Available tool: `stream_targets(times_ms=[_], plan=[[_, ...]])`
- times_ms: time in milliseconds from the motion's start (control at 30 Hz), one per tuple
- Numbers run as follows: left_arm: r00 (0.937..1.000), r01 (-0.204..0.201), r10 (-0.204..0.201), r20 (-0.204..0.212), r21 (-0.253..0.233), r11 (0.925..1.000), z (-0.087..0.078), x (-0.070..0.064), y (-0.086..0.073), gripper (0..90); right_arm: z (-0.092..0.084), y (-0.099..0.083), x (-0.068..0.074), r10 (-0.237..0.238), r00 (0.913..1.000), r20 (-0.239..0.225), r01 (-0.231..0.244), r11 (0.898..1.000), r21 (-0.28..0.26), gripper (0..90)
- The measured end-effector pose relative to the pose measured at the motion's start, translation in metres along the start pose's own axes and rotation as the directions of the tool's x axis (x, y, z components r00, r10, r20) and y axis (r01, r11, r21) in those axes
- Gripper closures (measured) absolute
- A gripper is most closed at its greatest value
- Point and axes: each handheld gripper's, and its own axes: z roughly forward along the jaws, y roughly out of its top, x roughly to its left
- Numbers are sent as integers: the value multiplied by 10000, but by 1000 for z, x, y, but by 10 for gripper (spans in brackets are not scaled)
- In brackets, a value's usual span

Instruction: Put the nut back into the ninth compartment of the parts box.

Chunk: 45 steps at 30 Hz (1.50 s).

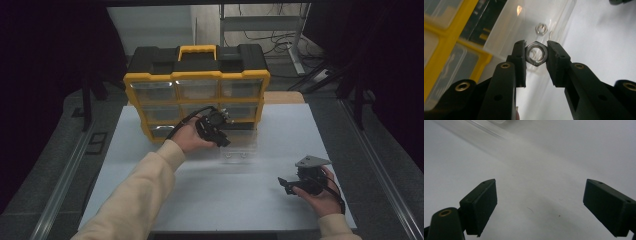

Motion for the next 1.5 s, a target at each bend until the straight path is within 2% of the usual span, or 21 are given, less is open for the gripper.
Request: stream_targets(times_ms=[267, 767, 833, 900, 967, 1067, 1100, 1267, 1500], plan=[[10000, -92, 92, -5, -25, 10000, 10, 3, 13, 699, 0, 0, -1, 32, 10000, 10, -32, 10000, -4, 127], [9999, 124, -125, -70, -126, 9998, 19, 9, 17, 690, 1, -1, -1, -36, 10000, -13, 36, 10000, 40, 126], [9999, 120, -124, -113, -392, 9992, 15, 9, 17, 626, 0, -1, -1, -2, 10000, -22, 2, 10000, 35, 126], [9998, 184, -191, -96, -672, 9976, 10, 8, 16, 472, 0, -1, -1, 1, 10000, -29, -1, 10000, 20, 126], [9997, 211, -219, -94, -761, 9969, 4, 7, 13, 330, 0, -1, -1, 3, 10000, -21, -3, 10000, 18, 126], [9996, 239, -251, -149, -781, 9967, -1, 4, 9, 217, 0, -1, -1, 10, 10000, -20, -10, 10000, 1, 126], [9993, 225, -250, -282, -865, 9960, -6, 1, 4, 194, -1, -1, -1, 11, 10000, -14, -11, 10000, 1, 126], [9984, 314, -367, -429, -1180, 9925, -20, -9, -14, 149, -1, 0, -1, 28, 10000, -15, -28, 10000, -9, 125], [9970, 326, -405, -660, -1163, 9927, -31, -13, -39, 148, -1, 1, 0, -3, 10000, -34, 3, 10000, -24, 124]])
